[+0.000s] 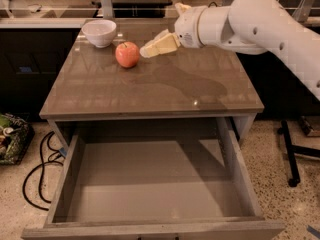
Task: Place apple into top drawer
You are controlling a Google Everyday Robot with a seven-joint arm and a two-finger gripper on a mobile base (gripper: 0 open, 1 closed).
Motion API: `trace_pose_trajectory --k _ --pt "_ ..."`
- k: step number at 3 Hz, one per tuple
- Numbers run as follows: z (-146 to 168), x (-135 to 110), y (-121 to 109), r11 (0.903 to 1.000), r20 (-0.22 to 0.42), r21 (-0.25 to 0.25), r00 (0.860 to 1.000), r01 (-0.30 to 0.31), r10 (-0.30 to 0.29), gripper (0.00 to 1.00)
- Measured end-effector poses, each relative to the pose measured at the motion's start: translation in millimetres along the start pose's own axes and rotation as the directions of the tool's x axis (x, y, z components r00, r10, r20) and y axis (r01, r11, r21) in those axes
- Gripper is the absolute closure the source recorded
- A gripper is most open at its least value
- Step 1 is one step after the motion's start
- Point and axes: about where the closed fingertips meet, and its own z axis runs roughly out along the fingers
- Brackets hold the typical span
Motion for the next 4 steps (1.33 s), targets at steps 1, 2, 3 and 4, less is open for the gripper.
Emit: trace_pose_trajectory --k 1,2,3,4 --pt "42.9 11.1 -0.7 0.9988 0.008 -0.025 0.999 -0.041 0.041 0.00" --pt "82.7 18.7 7.6 0.9941 0.019 -0.073 0.996 -0.080 0.081 0.00" --pt "110.4 22.2 19.8 0.9885 0.030 -0.107 0.993 -0.107 0.111 0.00" --pt "127.9 30.0 38.6 0.9824 0.029 -0.141 0.991 -0.123 0.128 0.00"
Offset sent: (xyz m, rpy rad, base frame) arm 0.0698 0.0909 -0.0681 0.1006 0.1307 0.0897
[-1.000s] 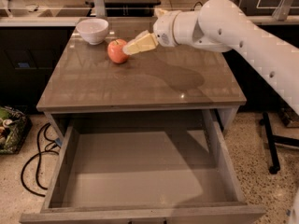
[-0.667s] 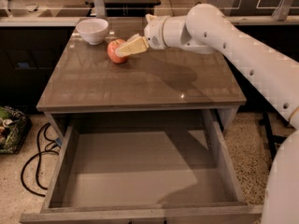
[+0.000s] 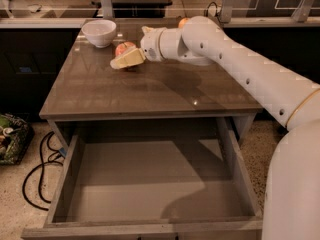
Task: Place apple into top drawer
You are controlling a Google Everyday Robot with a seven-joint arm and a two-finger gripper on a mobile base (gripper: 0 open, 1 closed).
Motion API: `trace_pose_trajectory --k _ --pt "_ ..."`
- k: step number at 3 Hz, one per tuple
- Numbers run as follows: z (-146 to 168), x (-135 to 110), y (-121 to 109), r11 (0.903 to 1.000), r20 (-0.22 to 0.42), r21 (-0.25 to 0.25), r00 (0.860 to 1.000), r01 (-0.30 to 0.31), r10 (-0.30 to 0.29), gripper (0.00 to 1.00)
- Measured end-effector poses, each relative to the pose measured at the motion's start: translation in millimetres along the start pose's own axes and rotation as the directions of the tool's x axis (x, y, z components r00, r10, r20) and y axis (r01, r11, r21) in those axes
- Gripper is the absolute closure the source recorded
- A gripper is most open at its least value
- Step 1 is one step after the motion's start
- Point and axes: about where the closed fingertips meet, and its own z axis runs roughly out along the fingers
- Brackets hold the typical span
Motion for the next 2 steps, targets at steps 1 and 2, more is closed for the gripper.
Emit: trace_pose_trajectory --k 1,2 --pt "17.7 15.0 18.7 0.9986 0.000 -0.042 0.999 -0.032 0.032 0.00" --pt "20.0 15.1 21.0 0.9984 0.000 -0.047 0.999 -0.033 0.033 0.16"
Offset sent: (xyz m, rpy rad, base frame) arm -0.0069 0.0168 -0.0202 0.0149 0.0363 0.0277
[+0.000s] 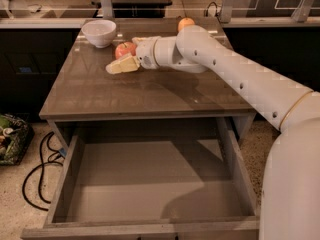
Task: Place apple into top drawer
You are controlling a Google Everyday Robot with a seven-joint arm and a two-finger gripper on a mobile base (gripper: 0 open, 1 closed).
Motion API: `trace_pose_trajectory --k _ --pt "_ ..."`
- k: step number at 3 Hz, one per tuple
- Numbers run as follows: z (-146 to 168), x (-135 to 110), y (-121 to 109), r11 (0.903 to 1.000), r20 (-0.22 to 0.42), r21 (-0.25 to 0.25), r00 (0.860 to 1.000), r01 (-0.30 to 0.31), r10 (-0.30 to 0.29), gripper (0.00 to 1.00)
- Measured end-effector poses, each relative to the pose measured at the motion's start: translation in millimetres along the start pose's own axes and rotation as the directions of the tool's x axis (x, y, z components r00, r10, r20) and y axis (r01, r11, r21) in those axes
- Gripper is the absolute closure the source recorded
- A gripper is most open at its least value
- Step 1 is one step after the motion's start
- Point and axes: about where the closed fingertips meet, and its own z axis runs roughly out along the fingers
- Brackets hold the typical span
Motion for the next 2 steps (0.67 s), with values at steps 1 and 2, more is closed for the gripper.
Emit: trace_pose_trajectory --k 1,2 --pt "2.5 -0.1 2.1 1.0000 0.000 -0.005 1.000 0.000 0.000 0.40" --pt "4.8 -0.2 4.0 1.0000 0.000 -0.009 1.000 0.000 0.000 0.64"
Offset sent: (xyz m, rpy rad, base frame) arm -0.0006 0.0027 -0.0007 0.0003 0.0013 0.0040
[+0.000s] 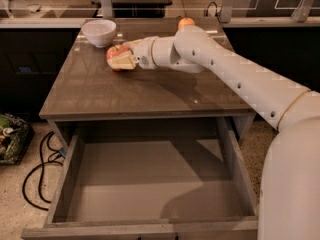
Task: Place apple into top drawer
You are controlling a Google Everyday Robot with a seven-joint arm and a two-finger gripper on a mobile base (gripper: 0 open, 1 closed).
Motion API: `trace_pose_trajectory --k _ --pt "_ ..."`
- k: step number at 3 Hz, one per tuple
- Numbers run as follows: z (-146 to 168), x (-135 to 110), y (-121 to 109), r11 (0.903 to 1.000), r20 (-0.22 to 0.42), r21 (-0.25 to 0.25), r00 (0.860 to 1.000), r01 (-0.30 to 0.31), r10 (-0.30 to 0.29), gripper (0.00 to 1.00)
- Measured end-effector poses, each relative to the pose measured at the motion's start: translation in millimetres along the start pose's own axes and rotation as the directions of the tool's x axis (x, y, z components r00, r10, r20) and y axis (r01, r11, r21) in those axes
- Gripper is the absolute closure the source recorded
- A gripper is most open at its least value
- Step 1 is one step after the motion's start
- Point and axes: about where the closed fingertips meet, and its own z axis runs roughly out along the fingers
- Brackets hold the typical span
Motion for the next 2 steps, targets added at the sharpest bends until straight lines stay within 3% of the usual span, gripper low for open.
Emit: trace_pose_trajectory --k 1,2 --pt "2.2 -0.1 1.9 1.0000 0.000 -0.004 1.000 0.000 0.000 0.87" --pt "4.3 -0.2 3.6 1.0000 0.000 -0.008 1.000 0.000 0.000 1.00"
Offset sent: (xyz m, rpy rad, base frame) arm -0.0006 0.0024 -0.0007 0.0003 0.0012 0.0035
